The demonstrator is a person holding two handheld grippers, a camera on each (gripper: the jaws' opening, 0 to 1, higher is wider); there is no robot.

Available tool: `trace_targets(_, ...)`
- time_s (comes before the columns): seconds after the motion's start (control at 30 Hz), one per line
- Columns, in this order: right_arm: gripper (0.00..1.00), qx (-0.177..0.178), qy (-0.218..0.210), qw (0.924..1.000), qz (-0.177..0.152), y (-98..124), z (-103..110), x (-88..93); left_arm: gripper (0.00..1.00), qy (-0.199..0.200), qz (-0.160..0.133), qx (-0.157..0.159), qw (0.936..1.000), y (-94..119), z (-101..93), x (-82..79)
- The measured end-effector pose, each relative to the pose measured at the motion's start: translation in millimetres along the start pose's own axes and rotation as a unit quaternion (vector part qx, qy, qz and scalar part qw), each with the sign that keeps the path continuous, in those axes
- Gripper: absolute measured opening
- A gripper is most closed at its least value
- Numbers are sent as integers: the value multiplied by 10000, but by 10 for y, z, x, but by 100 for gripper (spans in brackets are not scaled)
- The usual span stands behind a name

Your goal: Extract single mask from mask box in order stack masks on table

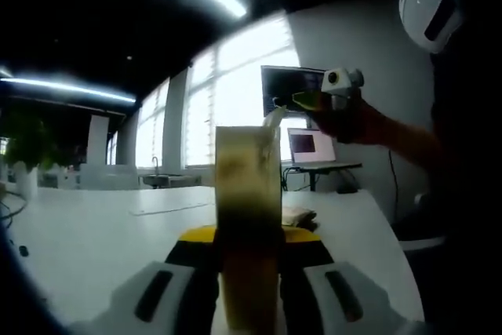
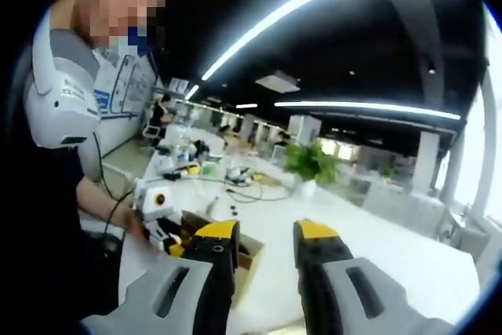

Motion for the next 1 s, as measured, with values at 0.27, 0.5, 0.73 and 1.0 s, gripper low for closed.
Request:
trace_targets(0.27, 25, -352, 272, 9989, 152, -208, 94, -85, 31, -24, 0, -16, 10000, 2, 1, 4)
trace_targets(0.5, 25, -545, 488, 9968, 336, -305, 125, -114, 31, -29, 2, -18, 10000, 4, -1, 2)
trace_targets(0.73, 25, -799, 745, 9925, 546, -396, 154, -159, 31, -42, 6, -31, 10000, 7, -3, 1)
trace_targets(1.0, 24, -1073, 928, 9863, 840, -504, 205, -163, 31, -41, 10, -48, 10000, 11, -3, -2)
Point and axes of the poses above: the point that each gripper's makers call its tool centre point, and the gripper's own axes: y roughly backward along the fingers, z roughly to its left, x roughly out of its underside, the point moved 9 cm from there along y, roughly backward along the fingers, and after that the axes turned 7 degrees about x, right-handed, at the moved point
